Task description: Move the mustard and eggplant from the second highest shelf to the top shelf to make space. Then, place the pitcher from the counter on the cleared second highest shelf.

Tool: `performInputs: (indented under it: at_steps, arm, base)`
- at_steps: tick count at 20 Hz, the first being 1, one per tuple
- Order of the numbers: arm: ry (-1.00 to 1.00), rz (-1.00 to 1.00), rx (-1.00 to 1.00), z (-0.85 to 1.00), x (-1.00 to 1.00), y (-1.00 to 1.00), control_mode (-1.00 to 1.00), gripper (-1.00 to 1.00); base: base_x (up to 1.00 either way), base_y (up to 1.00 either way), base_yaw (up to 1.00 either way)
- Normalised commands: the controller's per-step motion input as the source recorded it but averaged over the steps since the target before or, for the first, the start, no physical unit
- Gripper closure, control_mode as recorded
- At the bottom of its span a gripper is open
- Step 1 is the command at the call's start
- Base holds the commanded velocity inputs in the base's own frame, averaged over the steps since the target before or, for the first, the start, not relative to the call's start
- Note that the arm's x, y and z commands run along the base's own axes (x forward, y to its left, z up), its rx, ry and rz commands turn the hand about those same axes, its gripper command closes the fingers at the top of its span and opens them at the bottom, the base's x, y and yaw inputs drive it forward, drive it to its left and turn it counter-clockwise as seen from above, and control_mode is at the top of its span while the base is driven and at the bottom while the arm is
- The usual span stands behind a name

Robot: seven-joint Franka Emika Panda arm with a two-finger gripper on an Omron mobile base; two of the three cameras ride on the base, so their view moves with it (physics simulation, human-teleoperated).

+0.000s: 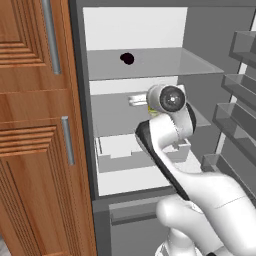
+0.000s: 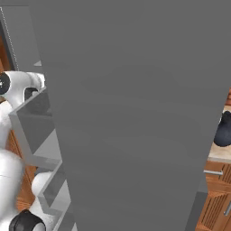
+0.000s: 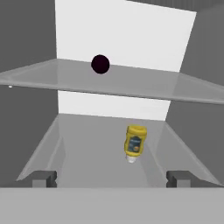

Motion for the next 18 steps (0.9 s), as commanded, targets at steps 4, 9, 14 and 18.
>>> performInputs:
  at_steps: [4,9,14,18]
  arm:
    - [0.03,0.07,-0.08,-0.01,-1.00,-0.21,-1.00,-1.00]
    - [0.10,0.03,-0.06,-0.10,-0.69,-0.32,-1.00,-1.00]
    - [0.06,0.00,-0.01,-0.14,-0.32,-0.26,-1.00,-1.00]
    - [0.06,0.00,0.00,-0.05,-0.17,-0.10,-1.00,-1.00]
  base:
    - [0.00,0.00,0.00]
    - [0.00,0.00,0.00]
    - [0.00,0.00,0.00]
    - [0.00,0.00,0.00]
